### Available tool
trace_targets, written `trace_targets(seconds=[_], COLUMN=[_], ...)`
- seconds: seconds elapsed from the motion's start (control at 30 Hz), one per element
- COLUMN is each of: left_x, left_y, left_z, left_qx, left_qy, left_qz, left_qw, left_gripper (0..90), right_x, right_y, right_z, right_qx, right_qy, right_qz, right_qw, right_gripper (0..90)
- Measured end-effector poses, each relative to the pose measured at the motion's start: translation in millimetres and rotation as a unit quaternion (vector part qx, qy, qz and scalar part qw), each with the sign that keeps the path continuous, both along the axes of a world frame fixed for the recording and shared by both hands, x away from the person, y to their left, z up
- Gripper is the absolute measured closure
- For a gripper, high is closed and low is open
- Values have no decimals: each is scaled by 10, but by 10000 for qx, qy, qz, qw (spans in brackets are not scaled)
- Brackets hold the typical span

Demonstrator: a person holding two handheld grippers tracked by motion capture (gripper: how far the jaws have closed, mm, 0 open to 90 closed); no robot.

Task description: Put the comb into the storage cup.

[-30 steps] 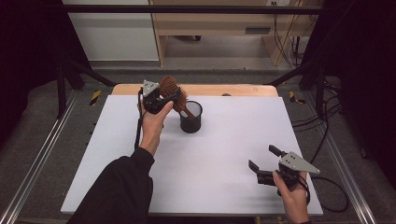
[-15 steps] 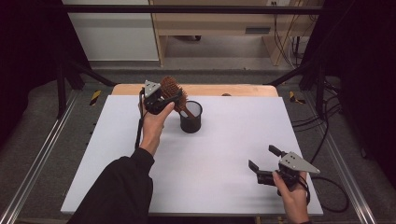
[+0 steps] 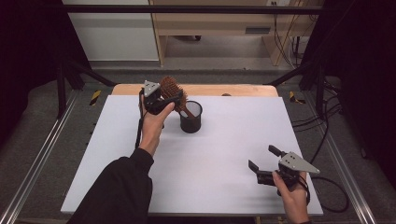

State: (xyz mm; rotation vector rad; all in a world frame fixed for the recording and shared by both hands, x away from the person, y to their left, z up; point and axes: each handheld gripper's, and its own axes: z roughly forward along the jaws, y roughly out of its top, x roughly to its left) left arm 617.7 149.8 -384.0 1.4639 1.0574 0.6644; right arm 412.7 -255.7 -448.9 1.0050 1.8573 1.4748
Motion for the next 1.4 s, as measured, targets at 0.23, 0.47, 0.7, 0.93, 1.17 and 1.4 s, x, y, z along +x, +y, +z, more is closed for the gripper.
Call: trace_targets(seconds=[0.23, 0.47, 0.7, 0.93, 1.17, 1.4], left_x=[-13, -27, -37, -72, -123, -194], left_y=[-8, 3, 32, 48, 69, 90], left_z=[0, 3, -9, -23, -25, -42], left_qx=[10, -11, -30, -58, -68, -62], left_qy=[-29, -52, -43, -54, -116, -128], left_qz=[-11, -23, -34, -65, -24, -87], left_qw=[10000, 10000, 10000, 9999, 9999, 9999], left_gripper=[42, 42, 40, 36, 36, 36], right_x=[-1, 0, 0, 0, 0, 1], right_y=[-1, 0, 1, 2, 3, 5], right_z=[0, 0, 0, 0, 0, -1], right_qx=[-2, -3, -11, -12, -14, -22], right_qy=[-2, 0, 4, 7, 5, 4], right_qz=[-3, -2, 5, 10, 9, 10], right_qw=[10000, 10000, 10000, 10000, 10000, 10000], right_gripper=[39, 39, 39, 39, 39, 39])
